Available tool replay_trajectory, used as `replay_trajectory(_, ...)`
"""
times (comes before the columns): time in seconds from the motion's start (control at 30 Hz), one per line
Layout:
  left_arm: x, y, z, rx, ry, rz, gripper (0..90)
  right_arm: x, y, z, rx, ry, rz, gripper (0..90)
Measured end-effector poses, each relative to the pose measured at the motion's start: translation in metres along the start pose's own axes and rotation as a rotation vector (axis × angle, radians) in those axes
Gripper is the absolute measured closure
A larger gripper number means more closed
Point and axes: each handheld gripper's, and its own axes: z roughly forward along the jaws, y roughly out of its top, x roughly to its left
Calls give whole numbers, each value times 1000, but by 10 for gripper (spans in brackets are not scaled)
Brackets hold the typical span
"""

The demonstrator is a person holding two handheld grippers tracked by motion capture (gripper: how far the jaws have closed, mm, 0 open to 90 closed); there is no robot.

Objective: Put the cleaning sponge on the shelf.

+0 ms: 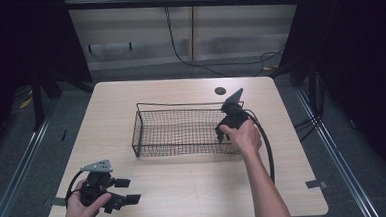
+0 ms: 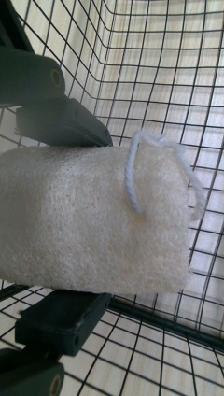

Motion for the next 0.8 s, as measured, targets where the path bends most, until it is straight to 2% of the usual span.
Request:
replay_trajectory(0.17,0,0,0,0,0,2,196,0,1,4,4,-18,18,267)
replay_trajectory(0.27,0,0,0,0,-1,4,195,1,0,5,3,-12,24,266)
replay_trajectory(0.57,0,0,0,0,1,6,195,4,0,8,9,-31,15,254)
replay_trajectory(0.8,0,0,0,0,-1,5,195,4,-1,5,13,-41,15,196)
